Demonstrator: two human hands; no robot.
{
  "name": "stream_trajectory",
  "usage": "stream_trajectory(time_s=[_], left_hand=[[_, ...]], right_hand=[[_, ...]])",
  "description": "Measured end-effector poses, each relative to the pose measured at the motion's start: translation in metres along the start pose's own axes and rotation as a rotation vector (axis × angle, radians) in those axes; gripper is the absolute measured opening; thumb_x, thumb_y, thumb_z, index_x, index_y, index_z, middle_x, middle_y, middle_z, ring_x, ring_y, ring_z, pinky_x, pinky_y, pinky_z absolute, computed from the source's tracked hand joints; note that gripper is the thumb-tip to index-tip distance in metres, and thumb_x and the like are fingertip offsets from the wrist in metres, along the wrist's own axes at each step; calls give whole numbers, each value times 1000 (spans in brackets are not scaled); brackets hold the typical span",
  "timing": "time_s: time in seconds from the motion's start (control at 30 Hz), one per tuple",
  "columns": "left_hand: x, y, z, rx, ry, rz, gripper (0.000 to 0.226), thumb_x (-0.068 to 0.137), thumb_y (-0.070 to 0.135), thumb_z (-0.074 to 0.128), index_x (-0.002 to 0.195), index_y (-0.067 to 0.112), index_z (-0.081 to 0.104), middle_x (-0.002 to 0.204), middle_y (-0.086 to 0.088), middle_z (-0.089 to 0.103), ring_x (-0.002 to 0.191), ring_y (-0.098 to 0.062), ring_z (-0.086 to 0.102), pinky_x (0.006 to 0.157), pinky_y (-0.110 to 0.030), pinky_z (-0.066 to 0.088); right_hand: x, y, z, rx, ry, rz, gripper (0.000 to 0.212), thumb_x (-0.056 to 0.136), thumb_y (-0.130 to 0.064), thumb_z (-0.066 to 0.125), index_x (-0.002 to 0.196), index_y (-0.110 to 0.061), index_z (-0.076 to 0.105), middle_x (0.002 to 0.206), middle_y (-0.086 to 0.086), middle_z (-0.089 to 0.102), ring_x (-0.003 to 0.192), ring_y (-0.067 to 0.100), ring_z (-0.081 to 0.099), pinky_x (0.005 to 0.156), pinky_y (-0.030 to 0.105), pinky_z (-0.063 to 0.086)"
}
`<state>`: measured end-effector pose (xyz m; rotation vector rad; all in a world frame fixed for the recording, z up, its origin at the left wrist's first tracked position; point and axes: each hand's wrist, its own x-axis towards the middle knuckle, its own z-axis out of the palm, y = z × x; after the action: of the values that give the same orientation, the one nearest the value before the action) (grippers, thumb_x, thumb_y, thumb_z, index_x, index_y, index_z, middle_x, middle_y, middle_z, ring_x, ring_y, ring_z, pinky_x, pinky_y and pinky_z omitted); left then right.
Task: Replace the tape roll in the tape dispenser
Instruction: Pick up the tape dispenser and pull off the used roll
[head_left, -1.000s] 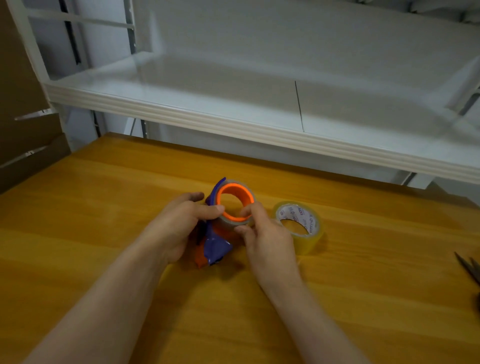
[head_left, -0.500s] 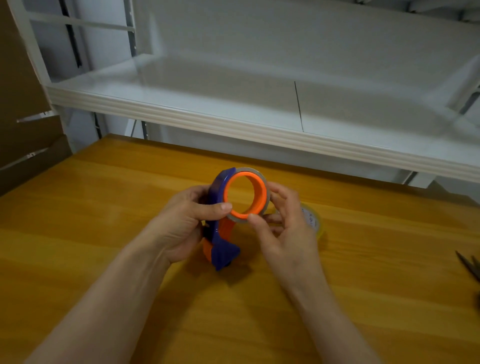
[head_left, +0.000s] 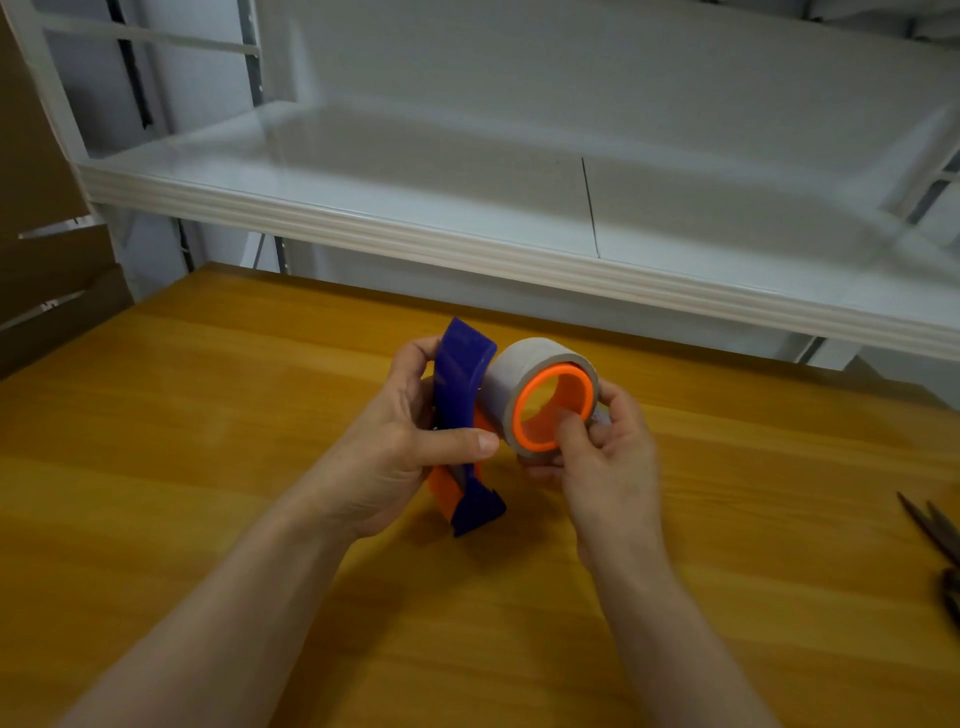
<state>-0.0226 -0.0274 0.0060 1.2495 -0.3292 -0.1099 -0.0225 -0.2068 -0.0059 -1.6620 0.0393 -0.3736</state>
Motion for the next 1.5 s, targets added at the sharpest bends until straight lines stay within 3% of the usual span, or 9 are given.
stream_trajectory(time_s=[0.17,0.33,0.57,0.7,0.9,1.1,1.27,1.37,1.5], left_hand=[[-2,-1,-5,75,-58,21,64,61,13,85,118,17,57,112,-11,67,103,-29,61,88,-41,53],[-4,-1,-5,129,-196,-47,46,76,-1,76,119,-1,59,112,-7,72,105,-23,68,90,-37,58],[-2,-3,-11,-68,-162,-107,45,75,21,84,116,13,66,98,0,74,83,-15,72,68,-28,59],[0,-1,-13,-192,-50,-150,44,70,23,85,110,15,69,96,-6,74,78,-18,71,61,-34,60],[5,2,-13,-361,109,-252,55,81,17,66,134,4,58,120,-16,67,110,-33,64,72,-45,64],[3,0,-9,-349,63,-308,34,79,16,67,112,10,67,100,-10,73,89,-24,71,64,-40,62],[4,3,-14,-391,102,-343,34,80,20,67,112,8,65,102,-12,72,93,-29,71,78,-52,63],[4,6,-17,-368,136,-346,32,80,21,67,109,9,62,97,-10,73,83,-25,74,72,-49,64],[5,12,-30,-376,288,-320,44,79,23,68,121,12,59,126,-12,70,96,-29,72,67,-46,64]], right_hand=[[1,-3,-3,47,49,36,24,100,-22,58,112,-42,55,101,-1,75,87,18,76,58,27,61],[3,-7,-8,144,39,131,17,100,-22,58,115,-31,59,110,6,73,93,27,74,59,30,60],[0,-18,-9,165,-27,160,23,99,-34,56,122,-28,56,97,11,74,61,18,73,54,28,57],[-5,-19,-13,30,-48,-67,45,99,-33,58,138,-41,36,119,2,69,85,12,74,68,29,61],[-4,-9,-9,-451,-243,-282,54,90,-15,70,131,-44,50,155,-17,35,123,2,53,97,33,55],[2,3,-7,-581,-84,-344,22,88,-26,71,109,-30,68,147,-1,52,140,16,43,110,42,46],[-1,10,-2,-446,8,-457,28,93,-20,67,120,-24,72,143,9,58,139,19,48,107,44,50],[-3,6,-2,-316,73,-497,29,94,-19,66,123,-25,70,145,9,57,138,15,49,106,35,51],[6,-3,-11,-290,161,-432,24,96,-23,63,118,-19,73,136,8,63,125,17,59,99,33,54]])
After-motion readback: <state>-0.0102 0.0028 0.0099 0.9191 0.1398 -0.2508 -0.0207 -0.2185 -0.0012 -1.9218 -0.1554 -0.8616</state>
